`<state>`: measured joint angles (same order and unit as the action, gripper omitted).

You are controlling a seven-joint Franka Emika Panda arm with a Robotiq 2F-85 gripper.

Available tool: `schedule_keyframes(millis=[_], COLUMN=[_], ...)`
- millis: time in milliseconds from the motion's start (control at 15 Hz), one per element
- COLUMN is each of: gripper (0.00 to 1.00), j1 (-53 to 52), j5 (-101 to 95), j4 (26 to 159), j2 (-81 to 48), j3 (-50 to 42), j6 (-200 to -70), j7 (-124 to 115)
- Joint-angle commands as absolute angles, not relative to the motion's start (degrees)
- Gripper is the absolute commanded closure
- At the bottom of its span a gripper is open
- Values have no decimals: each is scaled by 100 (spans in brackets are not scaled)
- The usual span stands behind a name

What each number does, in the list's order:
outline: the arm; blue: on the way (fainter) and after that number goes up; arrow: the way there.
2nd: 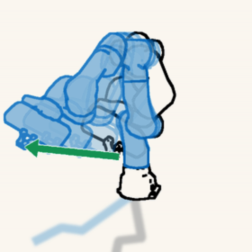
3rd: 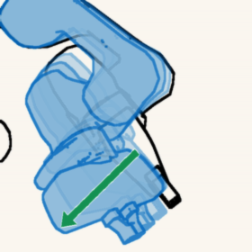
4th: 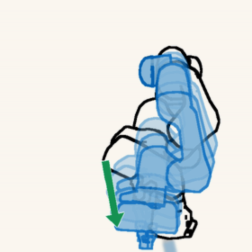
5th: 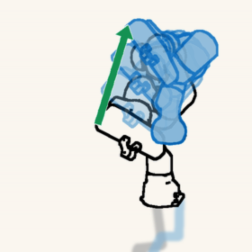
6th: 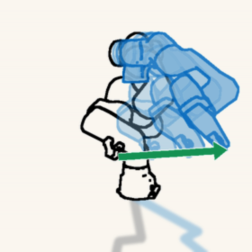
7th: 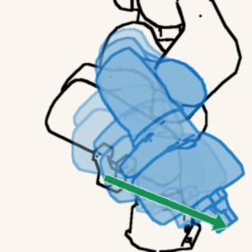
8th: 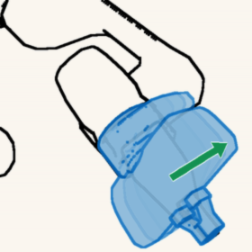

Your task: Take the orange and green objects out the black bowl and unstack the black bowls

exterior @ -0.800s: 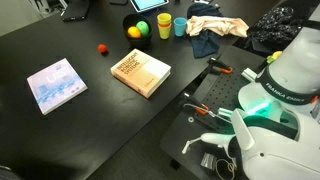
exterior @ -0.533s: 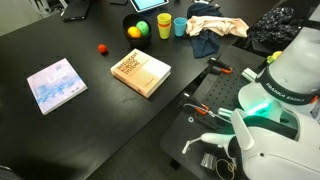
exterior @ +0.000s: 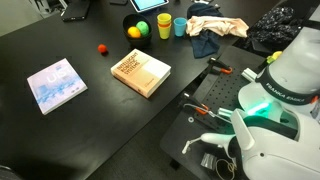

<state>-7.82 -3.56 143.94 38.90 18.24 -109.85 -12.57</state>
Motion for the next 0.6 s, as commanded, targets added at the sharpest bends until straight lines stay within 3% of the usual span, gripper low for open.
schedule_keyframes(millis=[0,533], gripper=[0,0], j1=[-361,493], j5=[-951,-2142], j4=[14487,13641], j2=[2921,278], j3=[1563,783], j6=[-12023,-14027], j7=[-1285,-1831])
